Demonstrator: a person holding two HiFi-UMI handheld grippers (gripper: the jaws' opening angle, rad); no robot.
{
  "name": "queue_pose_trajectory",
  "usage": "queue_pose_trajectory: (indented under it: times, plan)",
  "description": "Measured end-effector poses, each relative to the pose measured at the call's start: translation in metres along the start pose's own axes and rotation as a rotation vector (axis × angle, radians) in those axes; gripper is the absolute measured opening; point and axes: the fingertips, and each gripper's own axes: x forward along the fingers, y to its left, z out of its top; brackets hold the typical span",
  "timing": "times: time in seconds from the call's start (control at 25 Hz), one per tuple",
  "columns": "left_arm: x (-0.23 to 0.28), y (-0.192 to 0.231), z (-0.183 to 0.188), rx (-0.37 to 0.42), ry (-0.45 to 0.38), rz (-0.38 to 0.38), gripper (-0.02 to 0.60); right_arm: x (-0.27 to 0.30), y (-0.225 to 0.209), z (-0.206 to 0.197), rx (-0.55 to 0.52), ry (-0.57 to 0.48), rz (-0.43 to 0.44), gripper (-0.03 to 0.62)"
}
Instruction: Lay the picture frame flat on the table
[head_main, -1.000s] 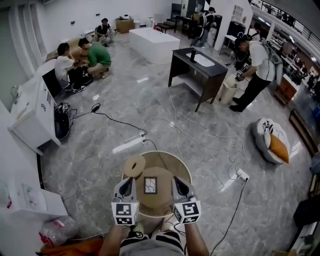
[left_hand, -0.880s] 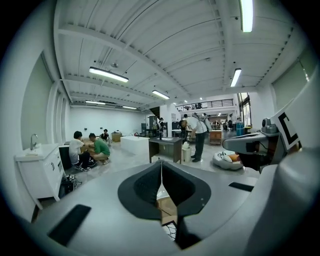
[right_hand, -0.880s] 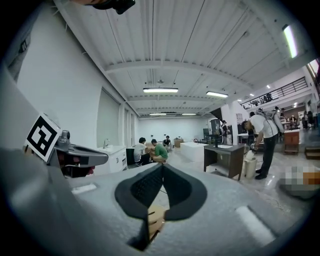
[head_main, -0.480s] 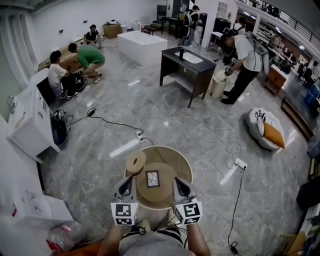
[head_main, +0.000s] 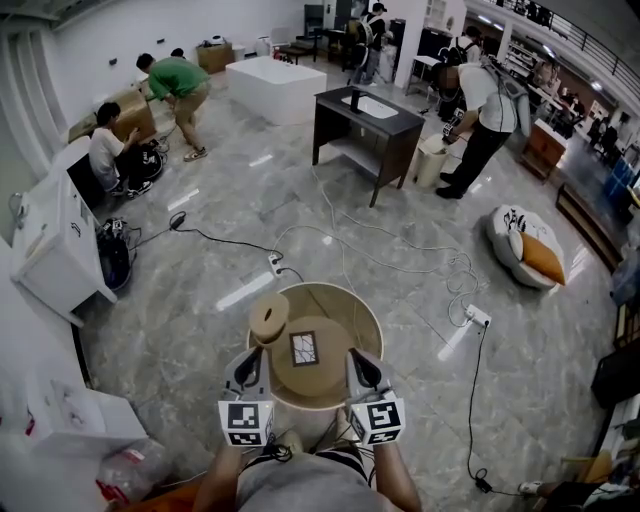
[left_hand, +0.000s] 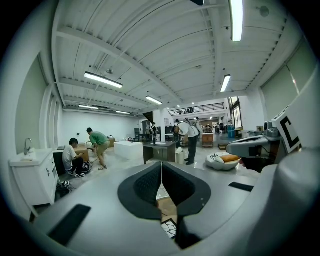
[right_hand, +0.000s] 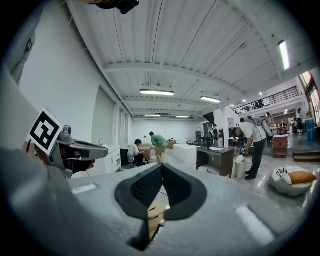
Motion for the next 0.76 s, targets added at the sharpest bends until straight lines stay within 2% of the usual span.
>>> queue_pose_trajectory:
  times: [0.76]
  plan:
    - [0.012,-0.008,-0.005,-0.013,0.007,-0.001,0.023,0.008,-0.007,-0.004,-0.013,0.004,0.013,-0.002]
